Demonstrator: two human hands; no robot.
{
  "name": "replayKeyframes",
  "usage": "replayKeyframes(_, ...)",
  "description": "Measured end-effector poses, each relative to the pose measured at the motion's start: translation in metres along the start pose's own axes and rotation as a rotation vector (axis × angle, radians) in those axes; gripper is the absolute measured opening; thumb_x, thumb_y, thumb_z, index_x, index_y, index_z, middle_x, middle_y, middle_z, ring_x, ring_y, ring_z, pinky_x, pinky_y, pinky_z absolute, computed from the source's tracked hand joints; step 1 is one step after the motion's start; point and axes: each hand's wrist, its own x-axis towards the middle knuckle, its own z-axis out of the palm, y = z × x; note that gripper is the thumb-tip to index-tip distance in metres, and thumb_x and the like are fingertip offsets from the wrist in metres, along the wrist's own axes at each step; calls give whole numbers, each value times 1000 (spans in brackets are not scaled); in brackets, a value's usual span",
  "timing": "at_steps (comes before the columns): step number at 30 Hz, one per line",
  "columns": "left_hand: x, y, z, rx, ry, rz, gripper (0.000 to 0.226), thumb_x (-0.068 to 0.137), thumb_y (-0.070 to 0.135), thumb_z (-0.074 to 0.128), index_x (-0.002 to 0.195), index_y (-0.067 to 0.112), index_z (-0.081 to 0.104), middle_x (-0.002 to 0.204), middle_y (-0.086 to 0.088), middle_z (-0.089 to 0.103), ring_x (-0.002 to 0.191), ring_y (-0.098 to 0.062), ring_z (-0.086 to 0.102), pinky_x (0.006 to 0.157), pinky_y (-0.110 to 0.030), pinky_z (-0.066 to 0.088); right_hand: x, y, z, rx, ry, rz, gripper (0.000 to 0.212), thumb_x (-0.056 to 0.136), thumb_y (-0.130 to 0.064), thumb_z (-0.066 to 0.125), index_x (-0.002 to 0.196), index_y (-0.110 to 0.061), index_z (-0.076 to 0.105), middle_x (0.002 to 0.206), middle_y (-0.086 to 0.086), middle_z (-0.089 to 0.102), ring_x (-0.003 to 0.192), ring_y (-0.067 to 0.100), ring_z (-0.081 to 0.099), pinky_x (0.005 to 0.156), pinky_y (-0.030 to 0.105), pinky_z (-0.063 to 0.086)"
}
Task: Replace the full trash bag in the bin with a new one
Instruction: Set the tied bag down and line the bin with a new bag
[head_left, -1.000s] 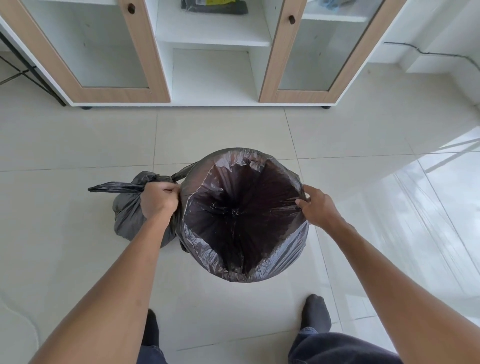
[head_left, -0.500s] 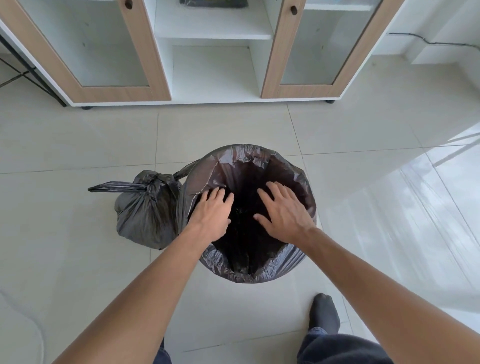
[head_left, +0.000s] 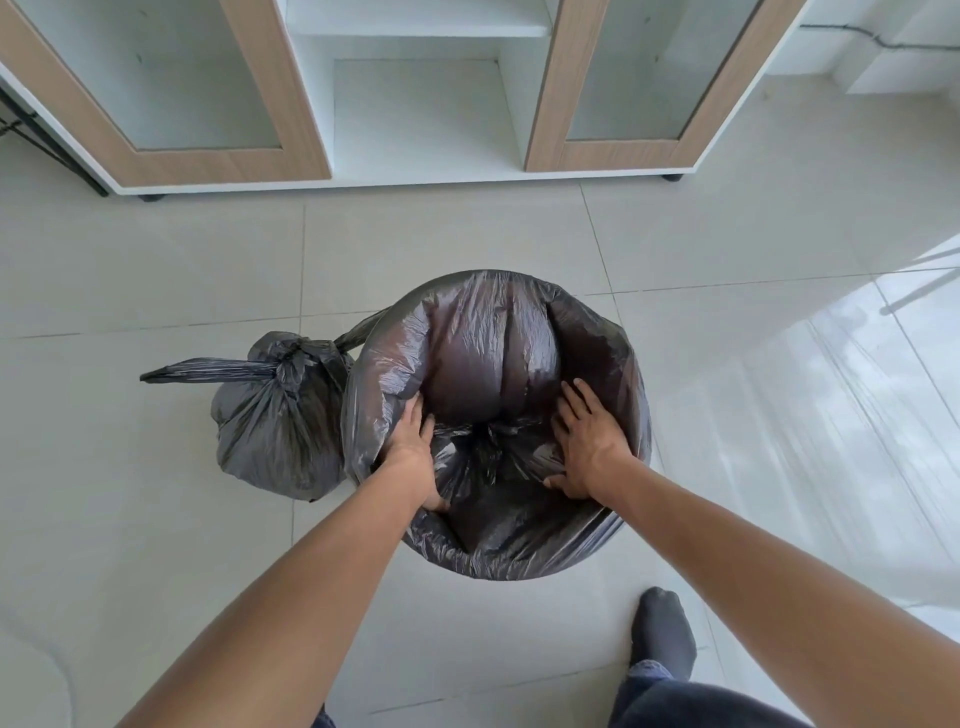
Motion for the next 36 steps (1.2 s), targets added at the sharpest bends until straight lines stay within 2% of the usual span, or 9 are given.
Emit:
replayKeyframes(5,-3,6,4,-83,26,-68,112,83,84,20,156,3,-7,161,-26,-8,148,-41,-14,117,-49,-13,-3,1,-1,39,22,-17,87,93,-70,20,157,-12,15,164,15,9,151,37,-7,118,54,-11)
replayKeyframes(8,-10,2,-4,-275,178,-52,92,95,69,25,155,1,12,156,-29,25,147,-39,22,117,-44,20,-14,4,-14,231,288,-73,57,99,-49,35,136,-10,54,140,22,47,135,40,36,115,49,23)
replayKeyframes(10,-20,0,-13,-360,396,-13,70,102,53,31,147,0,35,132,-21,59,122,-33,58,91,-35,45,-19,5,-21,308,565,-116,34,95,-34,47,112,-11,65,112,15,58,105,32,50,93,42,40)
replayKeyframes(13,-26,3,-18,-438,630,63,31,98,25,54,126,12,52,114,-8,64,101,-26,67,76,-37,51,-16,5,-20,348,767,-142,27,87,-27,57,107,-8,62,110,15,55,101,31,50,86,41,43)
replayKeyframes(15,-18,8,-12,-457,596,91,51,92,26,63,136,9,44,128,-12,54,115,-28,59,89,-39,49,-10,3,-17,323,693,-148,55,84,-40,63,127,-6,54,132,21,48,125,38,44,105,47,38)
replayKeyframes(18,-5,19,-1,-367,399,94,100,89,54,56,156,3,3,161,-23,11,148,-39,14,120,-49,15,-1,2,-10,257,474,-124,94,84,-62,54,154,-7,23,158,27,19,149,41,11,120,54,10)
replayKeyframes(21,7,25,8,-259,236,33,117,84,68,51,154,2,-15,161,-24,-15,149,-40,-12,119,-54,-7,11,-2,-2,196,316,-71,104,85,-72,44,158,-12,2,162,26,0,150,41,-8,120,55,-4)
replayKeyframes(29,22,22,12,-194,-22,-71,147,59,98,37,151,2,-22,160,-23,-19,147,-36,-23,117,-46,-15,29,-14,1,26,29,-45,94,89,-69,41,158,-17,5,164,20,-4,149,39,-14,116,57,-15)
replayKeyframes(36,19,18,6,-325,116,-15,115,81,81,39,157,5,-3,163,-20,1,151,-36,-2,121,-49,-2,18,-18,-5,234,2,-15,70,100,-48,31,156,-9,19,161,27,10,150,42,1,119,56,-4)
